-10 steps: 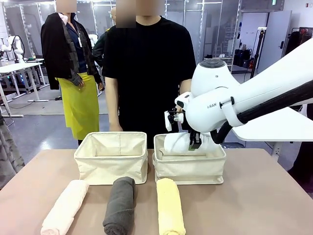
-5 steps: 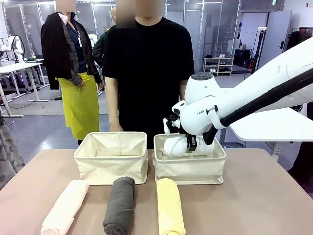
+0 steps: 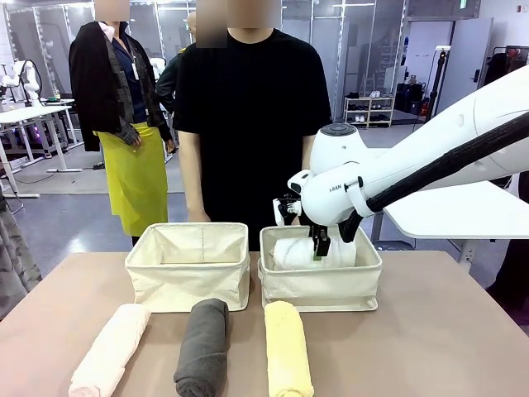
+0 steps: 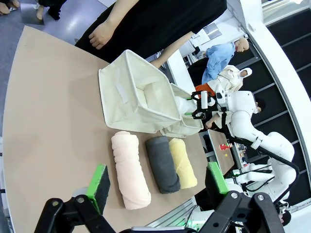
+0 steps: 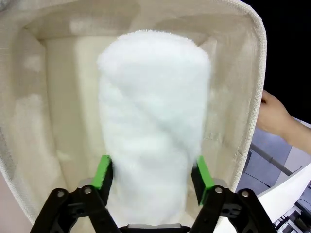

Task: Divide the towels into two baskets.
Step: Pick up one hotel-folded towel and place it in the Fabric basket indicated by the person, then pick up one hotel-folded towel from the bottom of the table and place it in the Fabric basket indicated by the person.

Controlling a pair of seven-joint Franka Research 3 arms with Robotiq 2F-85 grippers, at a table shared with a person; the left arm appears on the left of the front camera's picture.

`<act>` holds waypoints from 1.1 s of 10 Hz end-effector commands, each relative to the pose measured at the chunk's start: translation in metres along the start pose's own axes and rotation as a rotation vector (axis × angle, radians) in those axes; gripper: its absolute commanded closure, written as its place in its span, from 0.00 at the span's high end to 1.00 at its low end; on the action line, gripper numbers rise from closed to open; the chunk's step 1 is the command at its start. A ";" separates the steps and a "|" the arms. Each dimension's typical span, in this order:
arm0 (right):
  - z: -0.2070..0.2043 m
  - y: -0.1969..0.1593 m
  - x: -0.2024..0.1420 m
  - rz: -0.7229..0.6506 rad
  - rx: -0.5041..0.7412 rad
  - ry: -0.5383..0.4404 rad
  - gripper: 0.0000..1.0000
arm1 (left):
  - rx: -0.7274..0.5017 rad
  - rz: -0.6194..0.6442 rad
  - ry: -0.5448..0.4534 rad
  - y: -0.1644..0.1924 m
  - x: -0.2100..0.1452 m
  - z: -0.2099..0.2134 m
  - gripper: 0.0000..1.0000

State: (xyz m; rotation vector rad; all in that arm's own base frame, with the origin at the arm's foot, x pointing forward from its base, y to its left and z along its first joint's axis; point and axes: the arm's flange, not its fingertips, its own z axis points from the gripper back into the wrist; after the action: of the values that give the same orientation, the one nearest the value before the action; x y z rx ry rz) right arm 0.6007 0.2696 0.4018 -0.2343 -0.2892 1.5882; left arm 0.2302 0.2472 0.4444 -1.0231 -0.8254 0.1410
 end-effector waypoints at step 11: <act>0.001 0.000 -0.001 -0.002 0.002 0.001 1.00 | -0.017 -0.005 -0.011 -0.001 0.001 0.002 1.00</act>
State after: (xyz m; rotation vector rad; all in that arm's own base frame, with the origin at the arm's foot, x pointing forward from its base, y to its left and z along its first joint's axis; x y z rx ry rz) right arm 0.6008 0.2667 0.4034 -0.2336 -0.2834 1.5843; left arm 0.2302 0.2472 0.4444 -1.0231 -0.8254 0.1410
